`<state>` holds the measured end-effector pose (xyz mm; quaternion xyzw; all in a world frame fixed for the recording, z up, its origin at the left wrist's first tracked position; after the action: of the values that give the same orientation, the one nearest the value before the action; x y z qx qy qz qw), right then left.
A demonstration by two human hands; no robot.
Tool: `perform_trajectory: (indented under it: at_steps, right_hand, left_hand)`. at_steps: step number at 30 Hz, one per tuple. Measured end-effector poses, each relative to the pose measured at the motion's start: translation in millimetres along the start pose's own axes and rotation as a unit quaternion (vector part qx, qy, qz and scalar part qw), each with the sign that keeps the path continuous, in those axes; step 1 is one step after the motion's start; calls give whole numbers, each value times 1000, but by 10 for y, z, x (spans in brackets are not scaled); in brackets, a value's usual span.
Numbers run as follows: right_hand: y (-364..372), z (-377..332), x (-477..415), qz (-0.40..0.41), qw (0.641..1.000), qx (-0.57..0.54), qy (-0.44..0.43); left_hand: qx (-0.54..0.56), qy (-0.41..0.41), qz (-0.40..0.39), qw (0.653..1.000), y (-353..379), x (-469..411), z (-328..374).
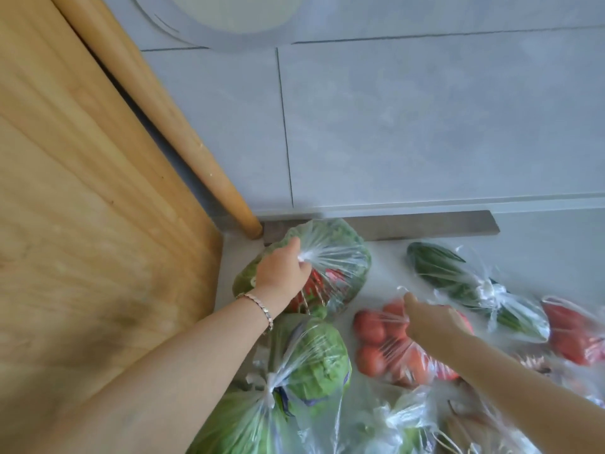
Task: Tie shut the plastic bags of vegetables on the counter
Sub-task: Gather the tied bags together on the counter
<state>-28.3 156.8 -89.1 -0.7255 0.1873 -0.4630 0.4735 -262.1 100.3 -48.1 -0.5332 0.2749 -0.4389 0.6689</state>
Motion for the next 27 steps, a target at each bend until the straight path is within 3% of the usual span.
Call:
perform_trajectory:
  at_steps: [6, 10, 12, 16, 21, 24, 27]
  right_hand:
    - [-61, 3, -86, -3, 995, -101, 20]
    - [-146, -257, -239, 32, 980, -197, 24]
    - [-192, -392, -335, 61, 953, -294, 32]
    - [-225, -543, -513, 126, 882, -444, 100]
    - [-140, -930, -798, 133, 851, -494, 116]
    - [-191, -960, -871, 146, 853, -488, 117]
    - [-195, -952, -884, 125, 863, -484, 77]
  left_hand:
    - [125, -141, 106, 976, -290, 247, -551]
    - [132, -174, 63, 974, -171, 469, -764]
    - [147, -210, 37, 966, -74, 555, -864]
    - [226, -311, 19, 923, -13, 623, -1014]
    - [331, -400, 72, 851, 24, 706, -1106]
    - [336, -383, 50, 859, 24, 646, -1058]
    - [290, -350, 12, 890, 22, 623, -1014]
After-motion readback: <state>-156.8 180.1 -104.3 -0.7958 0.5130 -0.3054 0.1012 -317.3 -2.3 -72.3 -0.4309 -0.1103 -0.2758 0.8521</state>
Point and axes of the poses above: each hand's wrist, its own x-axis away from the middle knuckle, its own y-axis out of the palm, z = x × y, the point moved 8 cm from there along -x, towards the middle knuckle, and after that the axes turned 7 degrees about -x, right-handed, at the moved point
